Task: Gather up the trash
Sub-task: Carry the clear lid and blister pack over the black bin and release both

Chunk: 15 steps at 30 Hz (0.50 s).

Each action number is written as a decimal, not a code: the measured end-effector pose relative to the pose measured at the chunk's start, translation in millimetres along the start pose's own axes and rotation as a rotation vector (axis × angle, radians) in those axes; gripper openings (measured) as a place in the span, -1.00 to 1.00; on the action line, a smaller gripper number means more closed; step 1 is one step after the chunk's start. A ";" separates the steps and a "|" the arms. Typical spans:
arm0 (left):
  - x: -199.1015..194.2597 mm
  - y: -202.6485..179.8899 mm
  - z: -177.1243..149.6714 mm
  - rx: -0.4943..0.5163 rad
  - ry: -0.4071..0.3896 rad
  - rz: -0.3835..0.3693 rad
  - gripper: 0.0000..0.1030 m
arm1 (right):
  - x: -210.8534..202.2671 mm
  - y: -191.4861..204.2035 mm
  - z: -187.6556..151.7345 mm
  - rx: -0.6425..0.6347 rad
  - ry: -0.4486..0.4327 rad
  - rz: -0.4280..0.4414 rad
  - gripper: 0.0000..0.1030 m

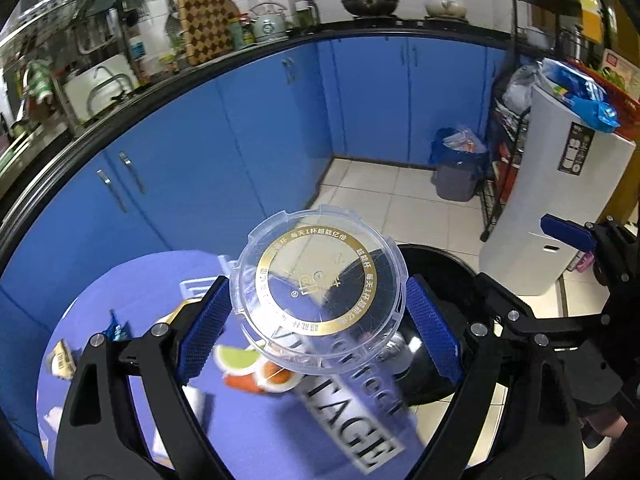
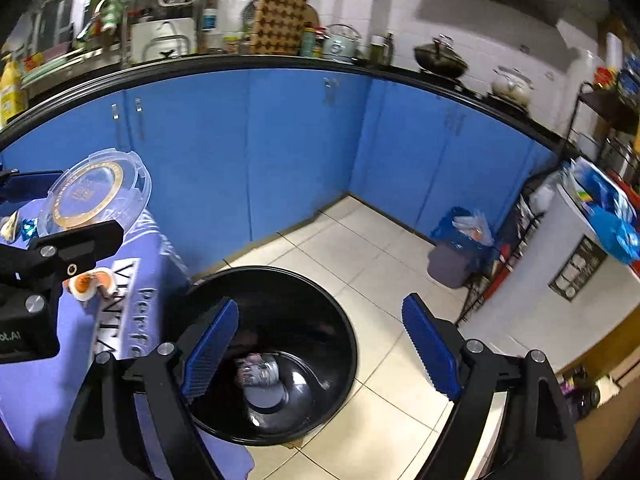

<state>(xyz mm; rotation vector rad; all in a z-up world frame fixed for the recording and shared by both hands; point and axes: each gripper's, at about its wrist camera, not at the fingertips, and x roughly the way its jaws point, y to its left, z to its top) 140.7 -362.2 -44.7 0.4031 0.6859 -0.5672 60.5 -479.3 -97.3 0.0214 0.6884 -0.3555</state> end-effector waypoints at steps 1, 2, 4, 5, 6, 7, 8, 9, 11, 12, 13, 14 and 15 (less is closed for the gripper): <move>2.1 -4.2 1.9 0.005 0.002 -0.010 0.68 | 0.3 -4.1 -1.6 0.007 0.003 -0.007 0.59; 4.4 -7.4 3.7 0.008 0.005 -0.022 0.69 | 0.4 -8.8 -3.7 0.010 0.006 -0.018 0.59; 8.7 -13.3 7.4 0.009 0.009 -0.048 0.70 | 0.5 -14.1 -5.4 0.010 0.010 -0.037 0.59; 10.2 -15.2 9.3 0.009 0.007 -0.055 0.70 | -0.4 -15.0 -6.7 0.008 0.011 -0.043 0.59; 12.6 -17.7 11.5 0.010 0.006 -0.057 0.71 | 0.3 -15.3 -5.9 0.006 0.012 -0.047 0.59; 14.6 -17.9 13.0 0.012 0.009 -0.059 0.78 | -0.2 -16.3 -6.5 0.003 0.012 -0.051 0.59; 16.3 -18.7 14.5 0.012 0.009 -0.062 0.83 | 0.3 -18.0 -6.0 0.003 0.012 -0.052 0.59; 17.4 -19.2 15.7 0.010 0.003 -0.060 0.89 | 1.1 -18.9 -5.2 0.003 0.013 -0.053 0.59; 18.6 -18.3 16.7 0.010 -0.005 -0.051 0.93 | 2.2 -21.2 -4.9 0.005 0.016 -0.051 0.59; 19.7 -17.2 16.9 0.009 -0.002 -0.048 0.93 | 2.2 -20.7 -5.0 0.005 0.017 -0.049 0.59; 21.0 -14.8 16.1 0.005 0.002 -0.047 0.93 | 2.2 -19.4 -5.5 0.005 0.019 -0.045 0.59; 21.9 -11.7 14.7 -0.002 0.006 -0.045 0.93 | 2.5 -18.7 -5.3 0.005 0.020 -0.042 0.59; 22.6 -8.1 13.1 -0.009 0.010 -0.042 0.93 | 2.6 -16.7 -4.9 0.003 0.021 -0.036 0.59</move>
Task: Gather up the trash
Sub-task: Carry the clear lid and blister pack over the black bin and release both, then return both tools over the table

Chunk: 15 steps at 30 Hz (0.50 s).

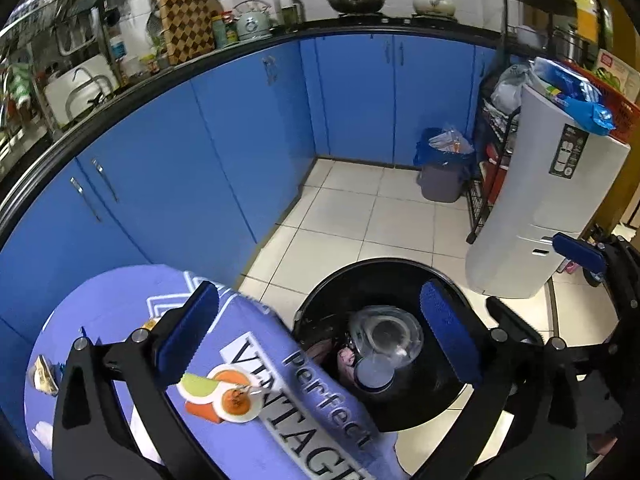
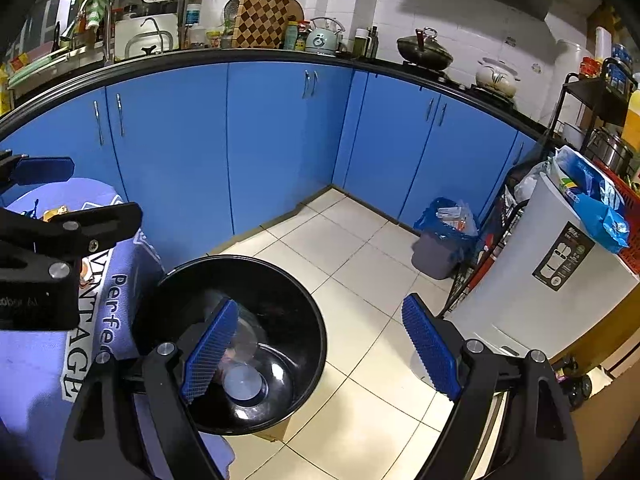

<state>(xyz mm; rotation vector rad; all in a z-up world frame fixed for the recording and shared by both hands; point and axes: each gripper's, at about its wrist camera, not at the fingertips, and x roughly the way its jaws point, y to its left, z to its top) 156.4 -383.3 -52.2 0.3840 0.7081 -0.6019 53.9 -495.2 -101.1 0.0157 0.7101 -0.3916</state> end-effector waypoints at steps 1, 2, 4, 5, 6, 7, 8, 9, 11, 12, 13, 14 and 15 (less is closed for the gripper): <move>-0.1 6.1 -3.1 -0.012 0.007 0.000 0.93 | -0.3 3.0 0.3 -0.003 0.000 0.007 0.59; -0.8 11.1 -5.5 -0.022 0.011 0.001 0.93 | -0.7 5.5 1.2 -0.007 0.000 0.016 0.59; -4.9 23.5 -11.8 -0.042 0.013 0.014 0.93 | -1.6 14.2 2.9 -0.014 -0.001 0.039 0.59; -7.7 28.9 -15.2 -0.048 0.012 0.024 0.93 | -2.0 17.5 3.5 -0.017 -0.003 0.052 0.59; -11.5 36.9 -20.7 -0.054 0.011 0.039 0.93 | -2.8 22.0 4.8 -0.021 -0.004 0.066 0.59; -13.8 41.7 -24.8 -0.058 0.012 0.048 0.93 | -4.2 27.7 5.4 -0.024 -0.007 0.084 0.59; -16.7 48.3 -29.9 -0.064 0.015 0.060 0.93 | -6.5 36.1 7.2 -0.029 -0.012 0.113 0.59; -20.9 57.8 -37.2 -0.077 0.019 0.075 0.93 | -8.0 42.9 8.2 -0.033 -0.014 0.135 0.59; -27.7 72.2 -49.2 -0.104 0.027 0.091 0.93 | -10.5 56.1 10.8 -0.042 -0.015 0.184 0.59; -30.6 79.2 -54.1 -0.116 0.031 0.098 0.93 | -12.0 62.7 12.3 -0.046 -0.015 0.208 0.59; -35.0 89.1 -61.5 -0.133 0.037 0.110 0.93 | -14.0 73.7 14.2 -0.056 -0.015 0.239 0.59; -38.2 97.1 -67.1 -0.146 0.042 0.118 0.93 | -15.1 81.8 15.6 -0.064 -0.014 0.255 0.59; -41.9 105.0 -72.7 -0.159 0.047 0.126 0.93 | -16.8 91.1 17.0 -0.075 -0.014 0.276 0.59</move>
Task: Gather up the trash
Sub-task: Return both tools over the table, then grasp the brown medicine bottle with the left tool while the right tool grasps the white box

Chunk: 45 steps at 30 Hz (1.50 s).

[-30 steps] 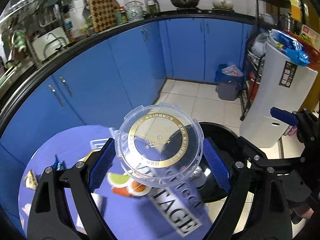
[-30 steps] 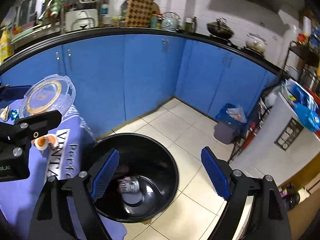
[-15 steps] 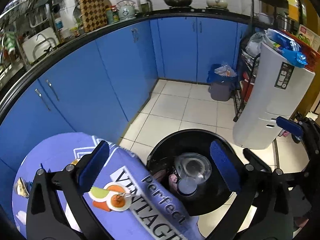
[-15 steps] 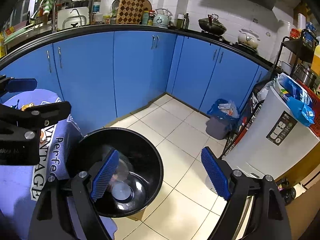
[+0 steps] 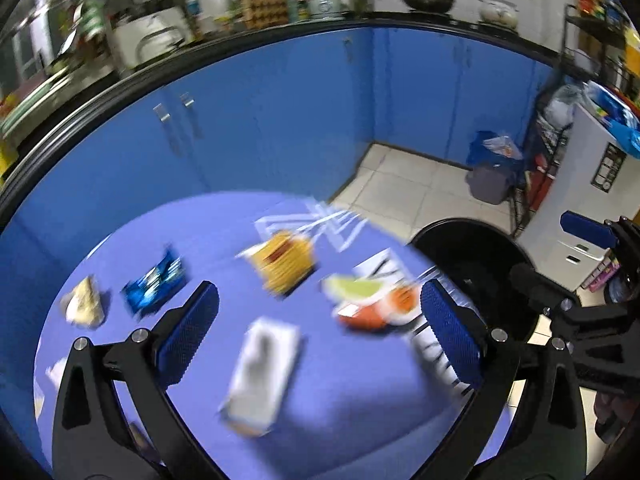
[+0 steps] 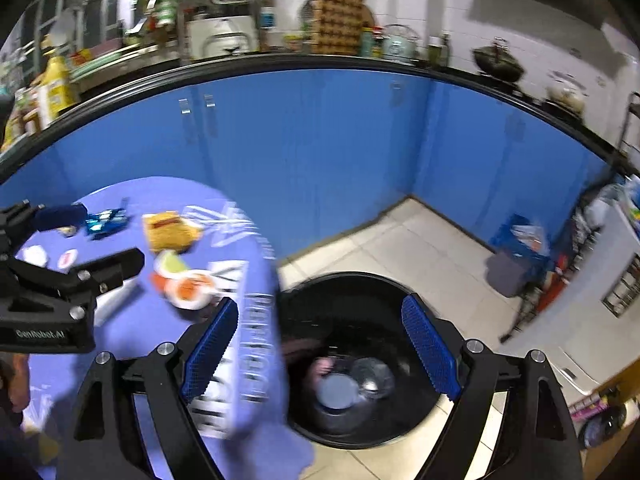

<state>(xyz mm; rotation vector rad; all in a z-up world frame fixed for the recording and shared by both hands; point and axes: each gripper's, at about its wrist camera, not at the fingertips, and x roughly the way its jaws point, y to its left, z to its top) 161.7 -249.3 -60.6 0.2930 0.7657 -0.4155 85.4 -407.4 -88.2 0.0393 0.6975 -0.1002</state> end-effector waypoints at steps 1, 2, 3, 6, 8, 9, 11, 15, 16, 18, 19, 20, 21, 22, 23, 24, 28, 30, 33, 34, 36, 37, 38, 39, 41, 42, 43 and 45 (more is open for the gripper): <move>-3.0 11.4 -6.1 -0.018 0.005 0.011 0.93 | 0.9 9.8 2.0 -0.011 0.001 0.022 0.59; -5.9 21.5 -11.7 -0.034 0.010 0.020 0.93 | 1.2 17.9 3.7 -0.019 0.002 0.040 0.59; -8.8 31.5 -16.7 -0.051 0.014 0.029 0.93 | 2.1 27.5 5.5 -0.026 0.004 0.059 0.59; -19.3 67.0 -36.5 -0.123 0.022 0.051 0.93 | 5.0 56.3 7.7 -0.062 0.012 0.109 0.59; -26.9 88.0 -49.0 -0.160 0.029 0.080 0.93 | 7.3 75.8 8.2 -0.094 0.017 0.125 0.59; -31.1 96.4 -54.9 -0.172 0.028 0.096 0.93 | 8.6 85.0 8.2 -0.105 0.020 0.140 0.59; -39.9 112.9 -67.7 -0.196 0.025 0.137 0.93 | 11.3 100.8 7.9 -0.114 0.035 0.181 0.59; -46.7 144.0 -94.4 -0.257 0.053 0.167 0.93 | 16.2 133.7 4.4 -0.162 0.059 0.223 0.59; -46.3 147.4 -99.7 -0.272 0.063 0.161 0.93 | 17.6 140.2 4.4 -0.170 0.066 0.231 0.59; -44.8 155.2 -107.8 -0.296 0.081 0.150 0.93 | 21.4 152.6 3.8 -0.183 0.085 0.254 0.59; -43.9 157.9 -112.4 -0.305 0.088 0.145 0.93 | 24.5 159.8 3.0 -0.187 0.097 0.267 0.59; -43.1 159.1 -115.6 -0.311 0.093 0.138 0.93 | 27.2 164.3 2.2 -0.188 0.107 0.274 0.59; -41.7 160.5 -118.3 -0.316 0.097 0.132 0.93 | 29.1 168.2 0.6 -0.189 0.114 0.276 0.59; -40.1 161.4 -120.4 -0.319 0.102 0.127 0.93 | 33.3 173.9 -0.3 -0.192 0.125 0.276 0.59; -37.6 161.8 -121.5 -0.319 0.105 0.126 0.93 | 35.7 177.2 -0.8 -0.196 0.129 0.272 0.59; -35.0 162.9 -122.9 -0.318 0.111 0.126 0.93 | 40.0 181.6 -1.9 -0.202 0.136 0.265 0.59; -24.4 171.1 -128.2 -0.342 0.131 0.118 0.93 | 54.9 189.4 -1.8 -0.185 0.167 0.272 0.59; -19.6 174.4 -130.8 -0.350 0.139 0.111 0.92 | 61.0 190.7 0.2 -0.170 0.178 0.276 0.59; -12.7 178.5 -134.9 -0.366 0.159 0.109 0.73 | 68.9 192.4 0.9 -0.154 0.190 0.273 0.59; -11.3 179.2 -135.8 -0.371 0.164 0.102 0.63 | 71.3 193.5 0.2 -0.151 0.194 0.273 0.58; -12.7 178.1 -136.0 -0.361 0.156 0.112 0.42 | 72.7 193.8 -1.0 -0.153 0.198 0.274 0.27; -13.3 177.8 -135.9 -0.357 0.153 0.111 0.23 | 74.6 194.8 -2.3 -0.156 0.214 0.287 -0.04; -14.1 178.1 -135.3 -0.356 0.151 0.106 0.16 | 75.2 194.1 -3.1 -0.154 0.223 0.293 -0.16; -14.5 178.8 -135.3 -0.360 0.152 0.100 0.17 | 73.8 193.8 -3.6 -0.156 0.218 0.295 -0.32; -16.1 180.8 -135.9 -0.379 0.143 0.082 0.17 | 71.7 192.5 -4.4 -0.149 0.225 0.321 -0.33; -17.9 180.9 -136.2 -0.383 0.136 0.083 0.17 | 69.7 192.6 -4.9 -0.151 0.221 0.317 -0.34; -19.4 180.5 -135.9 -0.382 0.129 0.084 0.16 | 66.1 192.3 -5.6 -0.160 0.210 0.305 -0.34; -24.1 178.3 -133.9 -0.373 0.111 0.087 0.16 | 60.8 191.6 -6.6 -0.168 0.201 0.306 -0.35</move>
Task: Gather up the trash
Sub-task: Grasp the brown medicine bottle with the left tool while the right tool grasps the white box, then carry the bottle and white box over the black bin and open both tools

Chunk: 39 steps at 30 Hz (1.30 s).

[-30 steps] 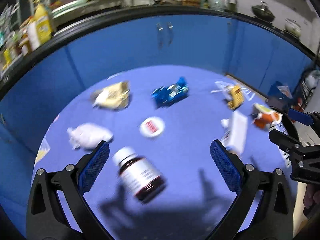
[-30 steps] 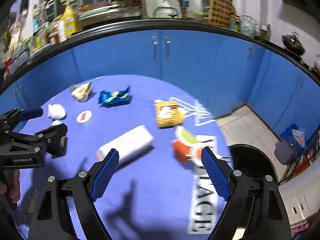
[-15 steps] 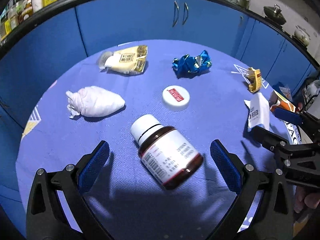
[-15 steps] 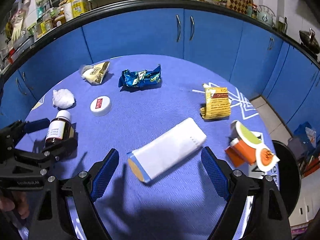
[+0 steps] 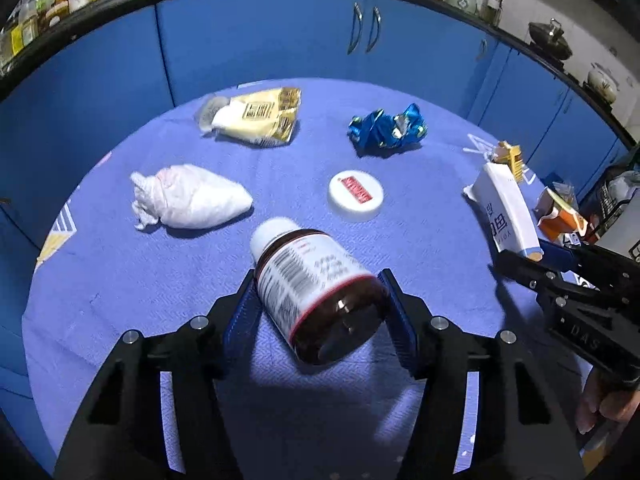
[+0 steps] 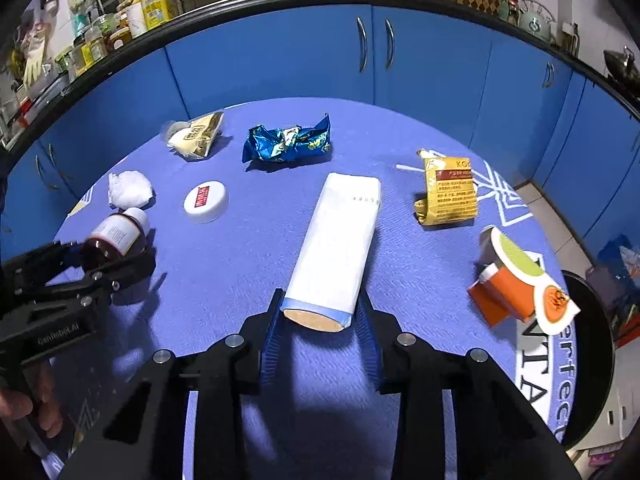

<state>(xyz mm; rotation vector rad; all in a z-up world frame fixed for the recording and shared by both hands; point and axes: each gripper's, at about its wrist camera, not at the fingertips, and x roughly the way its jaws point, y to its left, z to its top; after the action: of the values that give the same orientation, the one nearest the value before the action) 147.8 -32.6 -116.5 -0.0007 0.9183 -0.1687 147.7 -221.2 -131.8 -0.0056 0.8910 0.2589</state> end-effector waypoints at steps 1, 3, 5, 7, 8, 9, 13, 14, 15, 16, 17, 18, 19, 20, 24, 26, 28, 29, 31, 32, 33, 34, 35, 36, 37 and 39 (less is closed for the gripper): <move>-2.7 -2.8 0.7 0.010 -0.010 0.000 0.16 | -2.7 0.1 -0.8 -0.003 -0.004 -0.001 -0.35; -7.8 -9.7 3.2 0.029 -0.025 -0.001 0.16 | -9.8 0.2 -1.7 -0.012 -0.017 -0.008 -0.35; -11.4 -16.1 6.9 0.043 -0.036 -0.003 0.16 | -18.3 -1.1 -2.5 -0.015 -0.034 -0.014 -0.35; -15.5 -23.6 10.3 0.059 -0.050 -0.007 0.16 | -25.6 -3.5 -2.9 -0.014 -0.047 -0.016 -0.35; -17.0 -27.6 12.1 0.067 -0.057 -0.009 0.16 | -30.0 -5.0 -3.1 -0.013 -0.055 -0.018 -0.35; -18.9 -30.9 13.4 0.073 -0.063 -0.011 0.16 | -33.6 -6.1 -3.4 -0.012 -0.062 -0.020 -0.35; -29.2 -49.4 18.6 0.109 -0.091 -0.020 0.16 | -52.4 -12.3 -4.4 -0.012 -0.099 -0.031 -0.35; -31.7 -54.6 19.4 0.120 -0.098 -0.021 0.16 | -59.2 -14.6 -4.8 -0.011 -0.112 -0.035 -0.35; -34.3 -61.4 20.7 0.135 -0.105 -0.023 0.16 | -62.7 -15.6 -5.2 -0.010 -0.120 -0.037 -0.35; -36.3 -66.5 20.9 0.146 -0.109 -0.025 0.16 | -69.2 -18.1 -5.9 -0.008 -0.132 -0.041 -0.35; -37.9 -71.8 21.8 0.158 -0.114 -0.027 0.16 | -73.4 -20.1 -6.7 -0.006 -0.140 -0.044 -0.35; -40.6 -79.2 23.0 0.173 -0.121 -0.030 0.16 | -78.3 -22.9 -7.4 -0.004 -0.148 -0.048 -0.35; -42.8 -84.2 23.1 0.184 -0.127 -0.033 0.16 | -84.2 -26.4 -8.9 -0.002 -0.158 -0.058 -0.35; -44.9 -89.7 23.9 0.195 -0.133 -0.036 0.16 | -87.6 -29.3 -9.9 0.000 -0.163 -0.065 -0.35; -51.5 -112.2 27.9 0.233 -0.155 -0.053 0.16 | -104.6 -46.0 -16.4 0.022 -0.182 -0.101 -0.35; -53.3 -124.5 29.1 0.253 -0.163 -0.059 0.16 | -113.1 -55.9 -21.3 0.030 -0.192 -0.122 -0.35; -54.1 -136.5 31.0 0.273 -0.163 -0.067 0.16 | -121.1 -64.7 -24.6 0.037 -0.202 -0.144 -0.35; -54.1 -142.2 31.6 0.282 -0.163 -0.071 0.16 | -126.2 -72.1 -26.8 0.046 -0.210 -0.160 -0.35; -53.4 -153.1 33.7 0.300 -0.164 -0.079 0.16 | -132.4 -81.4 -29.8 0.060 -0.219 -0.175 -0.35; -52.9 -158.4 34.9 0.308 -0.165 -0.082 0.16 | -136.0 -88.6 -31.8 0.070 -0.225 -0.187 -0.35; -52.8 -163.8 35.5 0.316 -0.166 -0.084 0.16 | -138.5 -94.2 -33.5 0.077 -0.229 -0.197 -0.35; -51.9 -170.5 36.6 0.325 -0.165 -0.087 0.16 | -140.6 -99.0 -35.2 0.083 -0.232 -0.206 -0.35; -50.7 -174.9 38.1 0.330 -0.164 -0.090 0.16 | -142.1 -103.5 -36.7 0.089 -0.234 -0.213 -0.35; -49.0 -181.5 40.0 0.338 -0.163 -0.095 0.16 | -143.9 -109.4 -38.5 0.097 -0.236 -0.222 -0.35; -48.3 -187.1 41.0 0.343 -0.163 -0.098 0.16 | -145.3 -113.5 -39.9 0.103 -0.238 -0.230 -0.35; -46.2 -200.1 43.5 0.358 -0.165 -0.106 0.16 | -148.1 -122.0 -43.0 0.112 -0.241 -0.242 -0.35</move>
<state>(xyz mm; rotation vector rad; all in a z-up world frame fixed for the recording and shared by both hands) 125.7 -226.5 -39.0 0.2648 0.7143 -0.4241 53.4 -376.9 -57.5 0.0216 0.6564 -0.0173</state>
